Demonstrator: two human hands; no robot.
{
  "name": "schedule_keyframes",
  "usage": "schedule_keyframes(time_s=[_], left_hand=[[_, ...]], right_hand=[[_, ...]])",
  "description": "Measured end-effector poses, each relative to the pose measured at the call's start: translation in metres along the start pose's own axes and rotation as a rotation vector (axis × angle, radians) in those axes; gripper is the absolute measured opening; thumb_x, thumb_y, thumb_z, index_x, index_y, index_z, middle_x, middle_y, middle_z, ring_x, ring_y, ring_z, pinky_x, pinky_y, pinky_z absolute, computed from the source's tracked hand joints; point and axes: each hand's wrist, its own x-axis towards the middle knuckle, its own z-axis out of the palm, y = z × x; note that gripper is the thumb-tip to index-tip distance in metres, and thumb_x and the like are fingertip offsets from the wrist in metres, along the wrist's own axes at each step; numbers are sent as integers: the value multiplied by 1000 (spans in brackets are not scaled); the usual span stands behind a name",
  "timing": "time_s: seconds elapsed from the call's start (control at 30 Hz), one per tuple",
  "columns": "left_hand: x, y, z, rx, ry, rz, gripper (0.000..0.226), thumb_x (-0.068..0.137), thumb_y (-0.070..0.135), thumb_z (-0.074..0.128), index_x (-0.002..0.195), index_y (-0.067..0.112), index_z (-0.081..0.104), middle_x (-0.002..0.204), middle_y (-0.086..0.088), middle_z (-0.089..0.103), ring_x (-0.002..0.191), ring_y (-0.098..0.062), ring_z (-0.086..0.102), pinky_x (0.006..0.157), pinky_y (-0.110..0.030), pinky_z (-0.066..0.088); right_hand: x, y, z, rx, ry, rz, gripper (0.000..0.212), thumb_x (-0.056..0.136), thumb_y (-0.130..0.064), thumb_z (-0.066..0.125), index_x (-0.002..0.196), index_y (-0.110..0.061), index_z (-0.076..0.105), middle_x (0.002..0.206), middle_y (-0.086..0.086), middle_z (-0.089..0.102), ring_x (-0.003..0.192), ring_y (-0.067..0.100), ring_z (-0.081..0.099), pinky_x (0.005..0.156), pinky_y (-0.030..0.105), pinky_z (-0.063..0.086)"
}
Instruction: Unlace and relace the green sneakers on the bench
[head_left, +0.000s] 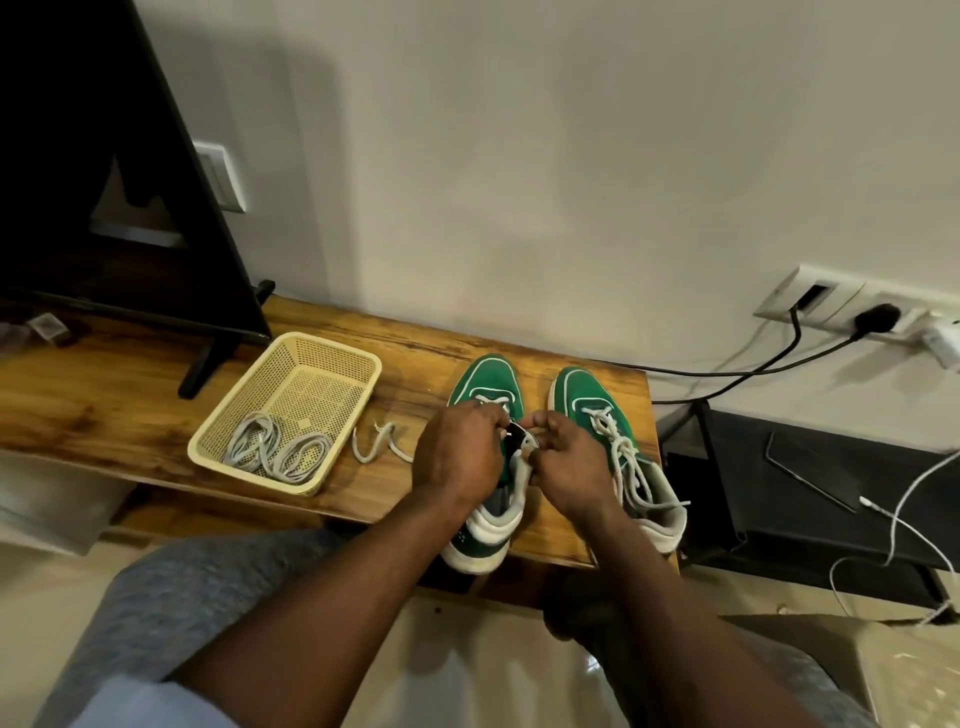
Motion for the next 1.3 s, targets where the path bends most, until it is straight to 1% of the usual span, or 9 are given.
schedule_keyframes(time_s=[0.1,0.27,0.5,0.73,0.83,0.97,1.13,1.2,1.3], left_hand=[[5,0,3,-65,38,-23,22,99,22,67,118,31,73,106,4,77,91,-19,71,74,-31,57],[8,-4,12,-192,23,-61,15,97,22,69,106,33,64,94,7,73,83,-18,69,70,-39,60],[9,-9,17,-79,-6,79,21,92,20,71,100,33,56,87,9,67,75,-14,62,61,-34,55],[10,-8,17,-61,10,51,22,97,23,68,97,31,47,78,7,61,67,-16,58,56,-30,44],[12,-5,17,-45,2,30,23,97,22,68,97,30,46,77,7,60,66,-15,58,55,-29,45],[11,-2,17,-32,-31,39,27,96,20,68,98,30,44,77,5,60,65,-16,57,53,-28,36],[12,-1,20,-12,-5,7,22,97,19,64,102,26,44,75,3,59,65,-18,57,52,-29,39],[12,2,21,12,9,5,22,97,19,64,109,23,46,79,0,62,69,-22,60,55,-33,48],[12,2,22,-29,6,-39,24,96,19,66,111,21,47,85,-2,66,77,-24,65,60,-36,53]], right_hand=[[-2,3,2,31,13,-12,43,86,-8,64,101,-47,73,95,-12,79,92,15,76,86,53,62],[4,10,-1,127,-1,24,45,90,6,61,104,-33,77,97,-3,80,97,22,77,91,57,61],[5,12,2,129,11,-2,46,90,5,64,108,-35,77,103,-8,79,97,18,77,90,54,62],[6,14,2,168,15,45,43,91,4,65,104,-34,78,96,-4,79,95,21,77,88,53,63],[7,14,1,194,-18,73,41,91,3,66,105,-32,79,96,0,79,95,26,77,86,57,63],[9,17,0,262,-42,105,39,92,7,64,112,-23,78,100,8,79,97,37,76,86,60,62],[9,14,1,282,-86,106,39,91,5,65,116,-22,77,97,9,79,91,37,75,86,62,59],[9,13,1,298,-104,91,40,92,6,65,118,-21,77,90,4,78,89,35,75,84,55,63],[6,12,1,323,-106,71,41,93,9,64,119,-21,77,71,-9,69,72,15,67,66,31,57]])
